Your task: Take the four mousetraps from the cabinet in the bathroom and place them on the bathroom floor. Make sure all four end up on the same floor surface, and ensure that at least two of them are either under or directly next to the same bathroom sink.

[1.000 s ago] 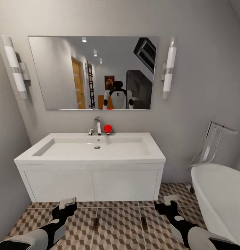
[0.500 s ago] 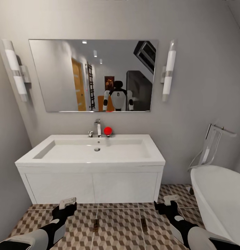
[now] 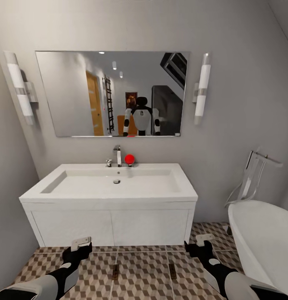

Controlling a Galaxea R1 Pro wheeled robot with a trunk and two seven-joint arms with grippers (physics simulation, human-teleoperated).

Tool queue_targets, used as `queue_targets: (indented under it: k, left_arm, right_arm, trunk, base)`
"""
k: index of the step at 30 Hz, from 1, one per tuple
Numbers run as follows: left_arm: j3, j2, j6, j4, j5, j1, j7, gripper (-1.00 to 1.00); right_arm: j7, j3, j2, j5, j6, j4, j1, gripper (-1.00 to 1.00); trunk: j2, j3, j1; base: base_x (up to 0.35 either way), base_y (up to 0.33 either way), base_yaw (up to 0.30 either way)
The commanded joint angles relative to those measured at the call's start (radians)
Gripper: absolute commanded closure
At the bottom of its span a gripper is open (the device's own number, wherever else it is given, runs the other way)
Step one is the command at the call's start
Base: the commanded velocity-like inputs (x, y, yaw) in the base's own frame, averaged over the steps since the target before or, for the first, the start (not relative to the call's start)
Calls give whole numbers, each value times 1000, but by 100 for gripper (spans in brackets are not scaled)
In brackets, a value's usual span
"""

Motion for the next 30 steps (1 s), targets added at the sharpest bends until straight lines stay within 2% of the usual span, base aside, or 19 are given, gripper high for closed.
queue_targets:
  k: [1, 21, 30]
  left_arm:
    - [-9, 0, -6, 4, 7, -2, 1, -100]
    - [-9, -1, -6, 4, 8, -2, 0, -100]
    - [-9, -2, -6, 4, 8, -2, -1, -100]
  right_arm:
    - [-3, -7, 0, 10, -4, 1, -1, -100]
    - [-4, -9, 2, 10, -4, 0, -1, -100]
    - [-4, -9, 4, 9, -4, 0, -1, -100]
  trunk:
    - [6, 2, -4]
    - [146, 65, -81]
    - [209, 93, -115]
  base:
    - [0, 0, 0]
    - [0, 0, -3]
    - [0, 0, -187]
